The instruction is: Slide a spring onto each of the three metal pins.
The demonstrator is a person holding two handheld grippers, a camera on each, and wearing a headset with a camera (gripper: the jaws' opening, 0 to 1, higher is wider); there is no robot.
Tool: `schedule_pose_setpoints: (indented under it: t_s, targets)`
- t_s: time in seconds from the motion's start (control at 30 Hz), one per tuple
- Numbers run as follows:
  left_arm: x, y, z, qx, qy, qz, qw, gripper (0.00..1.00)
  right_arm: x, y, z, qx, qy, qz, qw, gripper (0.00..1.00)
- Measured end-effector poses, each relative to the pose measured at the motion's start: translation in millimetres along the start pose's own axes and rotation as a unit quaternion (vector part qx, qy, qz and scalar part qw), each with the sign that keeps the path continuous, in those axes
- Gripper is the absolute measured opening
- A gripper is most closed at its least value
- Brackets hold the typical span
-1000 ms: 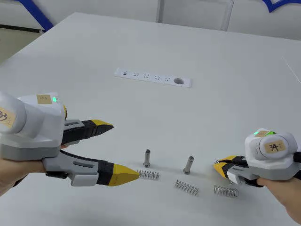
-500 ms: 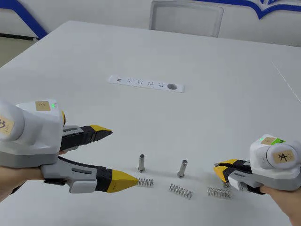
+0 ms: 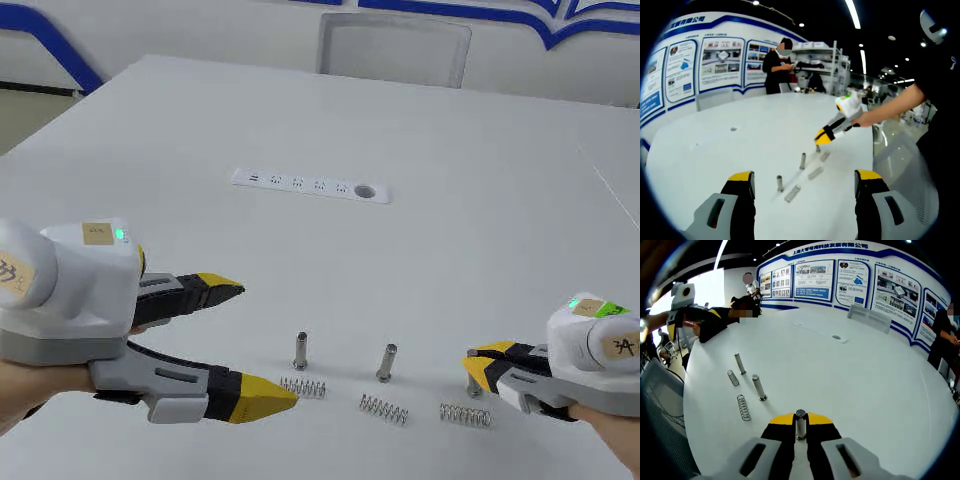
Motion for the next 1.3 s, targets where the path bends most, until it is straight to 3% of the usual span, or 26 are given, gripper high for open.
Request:
schedule_pose_setpoints:
  t_s: [0.3, 0.5, 0.77, 0.83, 0.9, 1.07, 1.17, 1.3]
  targets:
    - [3.2, -3.5, -0.1, -0.002, 0.001, 0.005, 1.0000, 0.84, 6.9, 5.3, 2.1, 0.011, -0.019, -0.019, 0.9996, 0.08]
    - [4.8, -0.8, 1.7, -0.001, 0.004, 0.000, 1.0000, 0.83, 7.6, 1.3, 4.4, -0.025, -0.041, -0.025, 0.9985, 0.08]
    - [2.9, -5.1, 2.0, -0.004, 0.008, 0.008, 0.9999, 0.84, 6.3, -1.0, 3.0, -0.034, -0.038, -0.033, 0.9982, 0.09]
    - [2.3, -6.1, 2.1, -0.005, 0.009, 0.010, 0.9999, 0.84, 8.6, -2.2, -0.5, -0.038, -0.045, -0.030, 0.9978, 0.11]
    - [2.3, -6.9, 2.1, -0.005, 0.010, 0.011, 0.9999, 0.84, 12.7, 0.5, -8.8, -0.053, -0.064, -0.047, 0.9954, 0.12]
    - [3.2, -7.2, 1.0, -0.004, 0.008, 0.010, 0.9999, 0.83, 24.1, -6.0, -12.2, -0.042, -0.064, -0.047, 0.9959, 0.17]
    - [3.3, -6.3, 2.2, -0.004, 0.010, 0.009, 0.9999, 0.83, 30.9, -8.0, -3.6, -0.037, -0.049, -0.052, 0.9968, 0.17]
    - [1.9, -6.4, 3.6, 0.000, 0.009, 0.008, 0.9999, 0.83, 33.7, -6.3, 24.6, -0.011, 0.009, -0.081, 0.9966, 0.17]
Point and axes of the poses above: the centre of the closed fingertips' face, and the gripper's own axes: x roughly backward along the fingers, y roughly to its left, z roughly out of its underside, the point moved 3 cm from there along x, roughly backward along the fingers, and after that the axes turned 13 degrees about -x, right-handed, at the moved point
